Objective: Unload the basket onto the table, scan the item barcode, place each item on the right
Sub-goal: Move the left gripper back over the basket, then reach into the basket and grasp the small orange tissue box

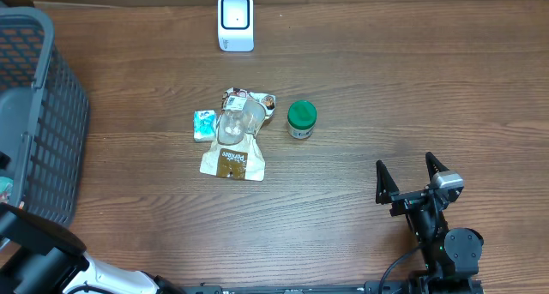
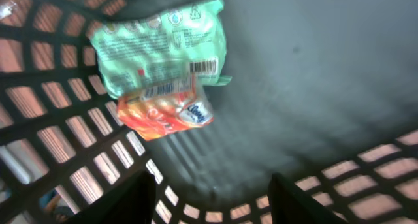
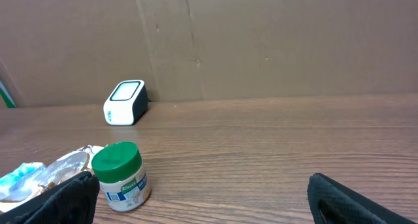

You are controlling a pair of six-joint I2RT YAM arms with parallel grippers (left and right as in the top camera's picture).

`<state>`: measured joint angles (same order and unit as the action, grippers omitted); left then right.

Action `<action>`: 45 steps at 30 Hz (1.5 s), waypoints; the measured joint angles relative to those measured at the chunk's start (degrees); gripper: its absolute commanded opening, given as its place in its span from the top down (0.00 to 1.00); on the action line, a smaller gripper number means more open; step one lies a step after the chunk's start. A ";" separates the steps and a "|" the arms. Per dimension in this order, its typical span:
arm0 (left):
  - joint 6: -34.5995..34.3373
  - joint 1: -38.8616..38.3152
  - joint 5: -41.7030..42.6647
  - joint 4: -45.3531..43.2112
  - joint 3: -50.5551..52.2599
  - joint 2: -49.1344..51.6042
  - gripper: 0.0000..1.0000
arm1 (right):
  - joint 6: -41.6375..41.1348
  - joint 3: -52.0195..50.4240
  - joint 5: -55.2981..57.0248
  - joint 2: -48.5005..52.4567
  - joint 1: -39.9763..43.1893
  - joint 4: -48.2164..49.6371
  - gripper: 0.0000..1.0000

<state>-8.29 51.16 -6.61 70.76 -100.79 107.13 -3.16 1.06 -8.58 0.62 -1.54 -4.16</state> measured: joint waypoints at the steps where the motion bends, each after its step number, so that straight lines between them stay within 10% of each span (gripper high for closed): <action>1: 0.61 0.02 -0.28 -0.76 1.46 0.00 0.41 | -0.02 0.00 -0.04 0.00 0.00 -0.02 0.00; 12: 6.54 2.12 -4.37 -14.58 11.87 0.00 0.15 | -0.02 0.00 -0.02 0.00 0.00 0.00 0.00; 40: 14.49 2.25 -3.48 -21.07 13.60 6.80 0.33 | -0.04 0.00 -0.02 0.00 0.00 -0.02 0.00; 45: 14.45 2.25 -3.50 -21.05 14.64 7.63 0.50 | -0.02 0.00 0.00 0.00 0.02 0.02 0.00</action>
<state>6.15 53.41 -10.11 49.71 -86.15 114.76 -3.18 1.06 -8.58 0.62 -1.52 -4.14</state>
